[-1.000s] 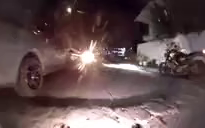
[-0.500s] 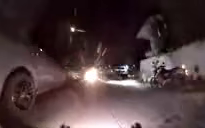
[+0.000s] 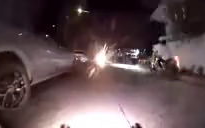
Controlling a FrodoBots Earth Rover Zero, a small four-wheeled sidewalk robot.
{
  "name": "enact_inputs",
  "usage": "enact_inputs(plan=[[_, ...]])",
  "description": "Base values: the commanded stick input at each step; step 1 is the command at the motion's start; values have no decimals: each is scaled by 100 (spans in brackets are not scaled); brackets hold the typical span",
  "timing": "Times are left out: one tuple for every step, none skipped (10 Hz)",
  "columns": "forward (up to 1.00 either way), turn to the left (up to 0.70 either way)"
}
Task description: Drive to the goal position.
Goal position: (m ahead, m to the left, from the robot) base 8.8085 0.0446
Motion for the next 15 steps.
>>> enact_inputs(plan=[[85,0],[85,0],[85,0],[85,0],[85,0],[85,0],[85,0],[85,0],[85,0],[85,0],[85,0],[85,0],[85,0],[85,0],[85,0]])
